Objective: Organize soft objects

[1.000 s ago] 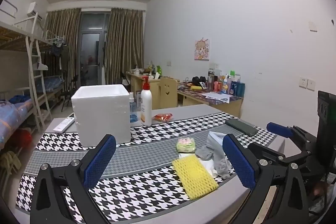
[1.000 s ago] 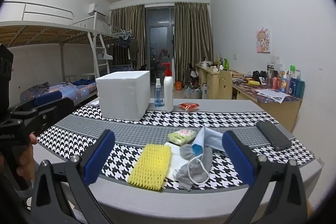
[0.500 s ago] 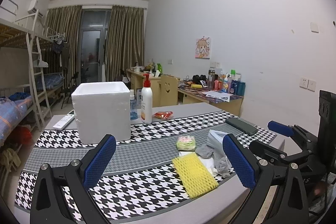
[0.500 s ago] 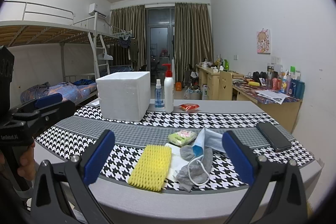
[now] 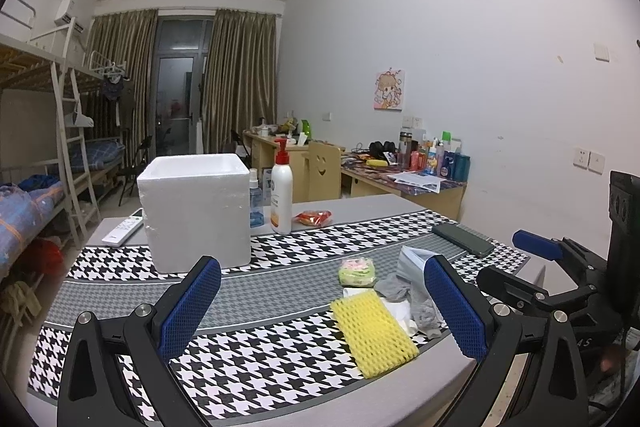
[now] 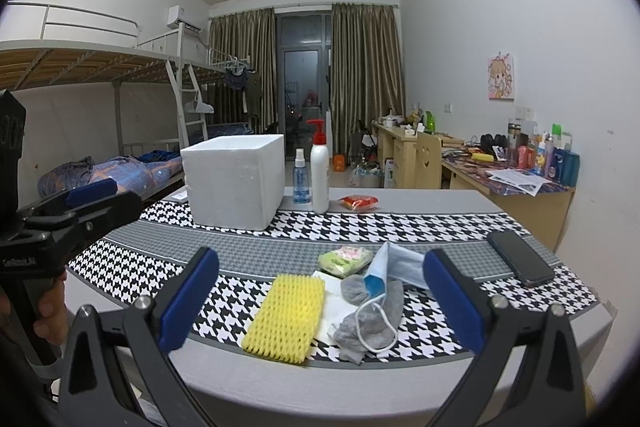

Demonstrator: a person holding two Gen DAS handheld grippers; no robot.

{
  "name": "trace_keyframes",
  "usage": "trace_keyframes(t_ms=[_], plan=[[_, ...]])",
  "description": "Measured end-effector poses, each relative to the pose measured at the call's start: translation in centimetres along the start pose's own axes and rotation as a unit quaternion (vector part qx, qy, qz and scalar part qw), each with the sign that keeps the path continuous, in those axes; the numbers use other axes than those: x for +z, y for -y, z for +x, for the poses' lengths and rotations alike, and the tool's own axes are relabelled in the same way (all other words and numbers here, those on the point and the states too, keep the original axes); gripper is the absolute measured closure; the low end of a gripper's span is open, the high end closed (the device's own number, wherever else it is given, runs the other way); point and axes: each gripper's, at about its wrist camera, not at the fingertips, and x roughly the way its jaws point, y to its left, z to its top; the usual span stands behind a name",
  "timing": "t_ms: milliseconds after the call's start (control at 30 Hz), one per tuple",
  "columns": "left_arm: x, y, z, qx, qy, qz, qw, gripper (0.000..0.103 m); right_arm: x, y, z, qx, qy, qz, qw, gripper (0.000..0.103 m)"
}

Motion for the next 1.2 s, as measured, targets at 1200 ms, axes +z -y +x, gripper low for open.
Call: trace_keyframes(t_ms=[1200], plan=[[-0.5, 0.5, 6.7, -0.012, -0.085, 0.003, 0.9963, 0.001, 0.8, 3.0, 4.6, -0.018, -0.058, 0.022, 0.998, 0.0]])
